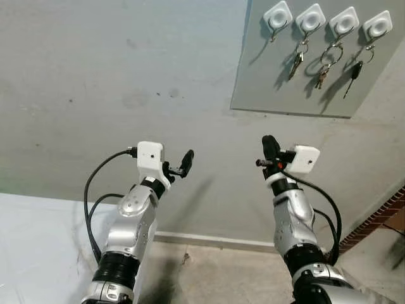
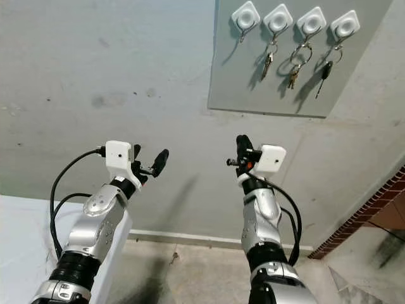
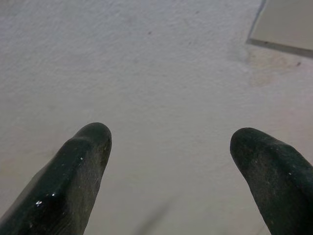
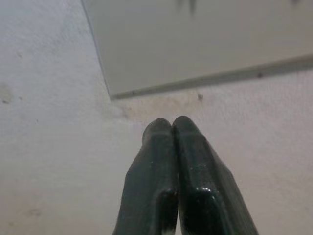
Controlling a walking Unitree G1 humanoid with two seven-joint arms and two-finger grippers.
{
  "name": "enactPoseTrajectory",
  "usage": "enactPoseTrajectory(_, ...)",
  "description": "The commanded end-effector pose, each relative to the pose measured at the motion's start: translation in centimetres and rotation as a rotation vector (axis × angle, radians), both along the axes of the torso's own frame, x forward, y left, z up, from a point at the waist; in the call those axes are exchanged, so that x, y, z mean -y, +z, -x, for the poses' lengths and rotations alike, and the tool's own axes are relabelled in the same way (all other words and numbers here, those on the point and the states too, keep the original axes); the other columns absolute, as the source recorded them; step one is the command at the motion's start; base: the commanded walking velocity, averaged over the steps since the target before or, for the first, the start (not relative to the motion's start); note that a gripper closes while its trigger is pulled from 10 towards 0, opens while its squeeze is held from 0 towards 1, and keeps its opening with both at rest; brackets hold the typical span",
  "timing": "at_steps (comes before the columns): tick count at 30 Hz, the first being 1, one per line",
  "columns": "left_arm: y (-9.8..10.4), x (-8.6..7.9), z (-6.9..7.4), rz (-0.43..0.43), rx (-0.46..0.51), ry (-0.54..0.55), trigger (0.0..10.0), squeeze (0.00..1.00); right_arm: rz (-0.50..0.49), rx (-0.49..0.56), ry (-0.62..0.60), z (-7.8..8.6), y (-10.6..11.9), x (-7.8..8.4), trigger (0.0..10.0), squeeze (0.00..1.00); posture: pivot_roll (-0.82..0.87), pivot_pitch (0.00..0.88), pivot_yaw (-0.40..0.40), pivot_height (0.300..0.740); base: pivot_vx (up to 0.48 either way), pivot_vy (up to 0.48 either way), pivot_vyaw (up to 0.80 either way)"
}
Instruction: Hang keys on a hook
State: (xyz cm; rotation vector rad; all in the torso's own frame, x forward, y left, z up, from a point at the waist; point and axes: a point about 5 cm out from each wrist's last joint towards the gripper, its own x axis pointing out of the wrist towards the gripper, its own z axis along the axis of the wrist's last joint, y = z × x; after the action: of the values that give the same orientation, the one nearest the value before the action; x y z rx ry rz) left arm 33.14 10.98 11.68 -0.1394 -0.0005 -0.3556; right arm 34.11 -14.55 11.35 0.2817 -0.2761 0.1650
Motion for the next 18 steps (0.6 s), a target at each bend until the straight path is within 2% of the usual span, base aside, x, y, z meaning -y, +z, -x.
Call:
enactPoseTrajectory(1, 0.1, -0.1, 0.1, -0.009, 0.019, -0.007, 10.0, 0.00, 0.018, 0.021, 0.002, 0.1, 0.5, -0.2, 10.0, 0.00, -0.01, 0.000, -0.025, 0.715, 0.000, 0.000, 0.00)
enactPoseTrajectory(6, 0.2, -0.5, 0.4, 0.001, 0.037, 0.013, 10.0, 0.00, 0.039, 0.046, -0.008, 1.1, 0.6, 0.1, 10.0, 0.00, -0.02, 0.000, -0.022, 0.715, 0.000, 0.000, 0.00)
enactPoseTrajectory(7, 0.4, -0.9, 0.8, 0.011, 0.051, 0.022, 10.0, 0.00, 0.056, 0.064, 0.000, 2.1, 0.7, 0.1, 10.0, 0.00, -0.02, 0.000, -0.019, 0.715, 0.000, 0.000, 0.00)
enactPoseTrajectory(9, 0.5, -1.2, 1.1, 0.021, 0.064, 0.033, 10.0, 0.00, 0.072, 0.069, 0.002, 2.9, 0.7, 0.2, 10.0, 0.00, -0.03, 0.000, -0.016, 0.715, 0.000, 0.000, 0.00)
enactPoseTrajectory(13, 0.6, -1.6, 1.8, 0.036, 0.078, 0.046, 10.0, 0.00, 0.102, 0.074, 0.005, 4.1, 0.6, 0.5, 10.0, 0.00, -0.03, 0.000, -0.013, 0.715, 0.000, 0.000, 0.00)
enactPoseTrajectory(14, 0.5, -1.9, 2.7, 0.038, 0.088, 0.055, 10.0, 0.00, 0.128, 0.070, 0.003, 5.1, 0.5, 0.8, 10.0, 0.00, -0.04, 0.000, -0.012, 0.715, 0.000, 0.000, 0.00)
enactPoseTrajectory(18, 0.4, -2.0, 3.4, 0.034, 0.098, 0.061, 10.0, 0.00, 0.145, 0.060, -0.002, 5.9, 0.4, 1.1, 10.0, 0.00, -0.04, 0.000, -0.012, 0.715, 0.000, 0.000, 0.00)
